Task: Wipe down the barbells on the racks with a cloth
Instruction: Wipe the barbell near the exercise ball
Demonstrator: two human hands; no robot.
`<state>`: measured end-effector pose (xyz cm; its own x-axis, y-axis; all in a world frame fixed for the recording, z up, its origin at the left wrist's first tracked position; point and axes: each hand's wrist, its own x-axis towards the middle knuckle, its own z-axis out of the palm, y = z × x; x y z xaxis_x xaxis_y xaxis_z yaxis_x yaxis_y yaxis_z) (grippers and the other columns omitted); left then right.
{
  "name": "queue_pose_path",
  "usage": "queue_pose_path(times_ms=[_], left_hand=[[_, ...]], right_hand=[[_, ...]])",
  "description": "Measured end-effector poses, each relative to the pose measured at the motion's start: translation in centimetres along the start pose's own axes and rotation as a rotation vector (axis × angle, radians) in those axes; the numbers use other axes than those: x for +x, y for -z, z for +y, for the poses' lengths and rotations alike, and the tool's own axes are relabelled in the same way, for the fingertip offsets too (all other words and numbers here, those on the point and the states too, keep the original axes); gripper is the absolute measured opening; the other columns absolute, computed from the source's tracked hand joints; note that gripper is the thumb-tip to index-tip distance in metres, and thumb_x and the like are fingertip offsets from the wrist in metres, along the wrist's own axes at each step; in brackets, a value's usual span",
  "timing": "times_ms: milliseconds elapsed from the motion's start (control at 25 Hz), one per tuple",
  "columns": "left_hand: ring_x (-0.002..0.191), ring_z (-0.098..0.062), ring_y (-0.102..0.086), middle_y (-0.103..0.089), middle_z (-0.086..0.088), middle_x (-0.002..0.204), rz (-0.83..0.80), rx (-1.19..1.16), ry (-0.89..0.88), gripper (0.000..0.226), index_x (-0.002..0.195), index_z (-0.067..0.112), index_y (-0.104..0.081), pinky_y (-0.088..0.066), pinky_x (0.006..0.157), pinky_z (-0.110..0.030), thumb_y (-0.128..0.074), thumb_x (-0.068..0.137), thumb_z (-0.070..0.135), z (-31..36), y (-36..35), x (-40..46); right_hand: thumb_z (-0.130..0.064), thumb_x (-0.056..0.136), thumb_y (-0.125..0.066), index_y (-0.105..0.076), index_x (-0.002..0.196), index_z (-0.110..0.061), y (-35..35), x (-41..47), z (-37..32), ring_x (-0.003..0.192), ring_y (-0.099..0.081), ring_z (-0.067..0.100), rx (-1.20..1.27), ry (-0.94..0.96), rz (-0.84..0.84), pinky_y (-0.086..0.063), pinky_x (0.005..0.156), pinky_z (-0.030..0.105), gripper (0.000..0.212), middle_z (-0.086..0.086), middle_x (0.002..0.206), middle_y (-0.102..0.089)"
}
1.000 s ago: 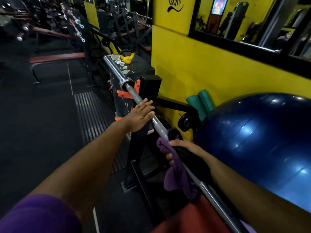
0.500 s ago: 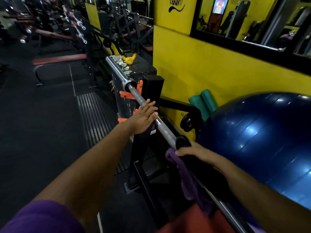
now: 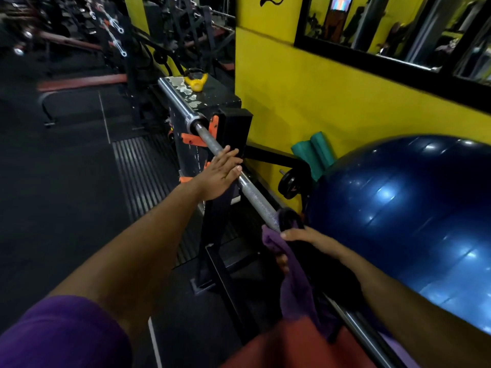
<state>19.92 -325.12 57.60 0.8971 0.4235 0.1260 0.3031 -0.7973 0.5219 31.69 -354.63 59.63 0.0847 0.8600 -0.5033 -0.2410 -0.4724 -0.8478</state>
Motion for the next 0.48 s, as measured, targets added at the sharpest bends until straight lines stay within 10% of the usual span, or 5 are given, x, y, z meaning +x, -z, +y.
queue_pose_path(times_ms=[120, 240, 480], left_hand=[[0.148, 0.001, 0.014, -0.012, 0.004, 0.168, 0.004, -0.024, 0.012, 0.048, 0.149, 0.018, -0.041, -0.002, 0.125, -0.055, -0.027, 0.11, 0.043, 0.1, -0.1, 0.0], [0.149, 0.0, 0.014, -0.012, 0.004, 0.168, 0.003, -0.03, 0.015, 0.048, 0.149, 0.018, -0.041, -0.001, 0.125, -0.054, -0.027, 0.11, 0.043, 0.1, -0.1, 0.0], [0.153, -0.006, 0.012, -0.011, 0.003, 0.169, -0.003, -0.009, 0.008, 0.05, 0.149, 0.017, -0.041, -0.001, 0.126, -0.052, -0.027, 0.109, 0.044, 0.0, 0.0, 0.1]], right_hand=[[-0.024, 0.061, -0.089, -0.071, 0.106, -0.004, 0.7, -3.6, 2.5, 0.062, -0.066, 0.028, 0.136, 0.004, -0.143, -0.057, 0.06, 0.036, 0.052, 0.021, 0.074, -0.065], [-0.036, 0.05, -0.083, -0.062, 0.102, -0.01, 0.6, -2.9, 0.9, 0.068, -0.066, 0.016, -0.23, -0.008, 0.088, -0.052, 0.058, 0.026, 0.062, 0.006, 0.078, -0.068], [-0.014, 0.077, -0.078, -0.066, 0.091, -0.017, -2.5, 5.7, -6.4, 0.068, -0.069, 0.012, -0.38, 0.111, 0.18, -0.056, 0.065, 0.024, 0.019, 0.003, 0.08, -0.072]])
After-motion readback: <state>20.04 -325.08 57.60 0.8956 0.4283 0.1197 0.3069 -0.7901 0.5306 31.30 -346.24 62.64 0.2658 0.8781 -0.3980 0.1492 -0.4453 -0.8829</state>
